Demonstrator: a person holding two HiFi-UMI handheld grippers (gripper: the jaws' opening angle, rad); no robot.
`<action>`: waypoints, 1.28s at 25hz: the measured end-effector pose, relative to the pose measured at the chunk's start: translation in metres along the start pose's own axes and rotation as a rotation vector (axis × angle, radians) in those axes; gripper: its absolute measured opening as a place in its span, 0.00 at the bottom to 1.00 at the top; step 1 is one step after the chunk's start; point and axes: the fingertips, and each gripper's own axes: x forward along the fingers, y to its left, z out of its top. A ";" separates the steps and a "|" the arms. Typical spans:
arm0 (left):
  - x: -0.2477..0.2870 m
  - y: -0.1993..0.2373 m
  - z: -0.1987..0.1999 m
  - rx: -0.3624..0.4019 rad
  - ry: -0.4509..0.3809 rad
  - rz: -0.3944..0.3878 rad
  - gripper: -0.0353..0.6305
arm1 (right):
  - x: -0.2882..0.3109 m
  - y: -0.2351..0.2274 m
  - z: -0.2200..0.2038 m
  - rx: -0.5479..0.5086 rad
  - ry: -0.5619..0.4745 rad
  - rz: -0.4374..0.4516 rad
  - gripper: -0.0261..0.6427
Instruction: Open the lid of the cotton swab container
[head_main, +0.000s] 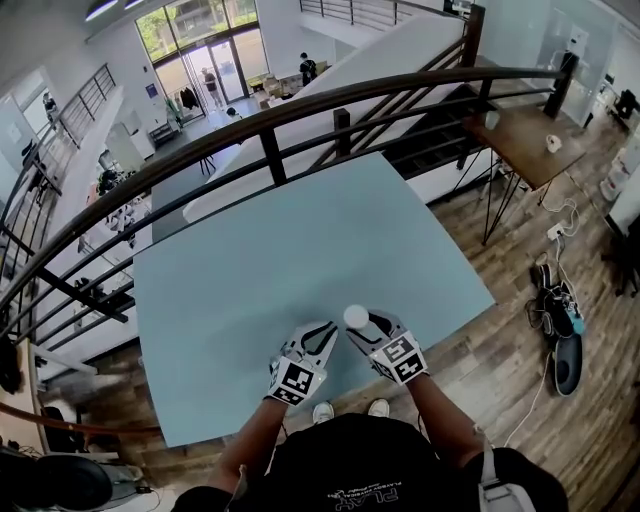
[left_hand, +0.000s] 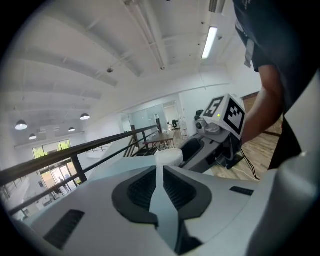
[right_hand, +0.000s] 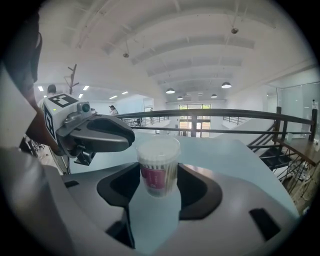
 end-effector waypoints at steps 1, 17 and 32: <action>0.000 -0.001 -0.002 0.037 0.016 -0.007 0.14 | 0.002 0.000 -0.001 -0.008 0.006 0.003 0.40; 0.001 0.002 -0.015 0.519 0.191 -0.052 0.30 | 0.015 0.020 -0.002 -0.068 0.063 0.078 0.40; 0.009 -0.018 -0.022 0.816 0.264 -0.108 0.30 | 0.018 0.031 0.000 -0.167 0.097 0.091 0.40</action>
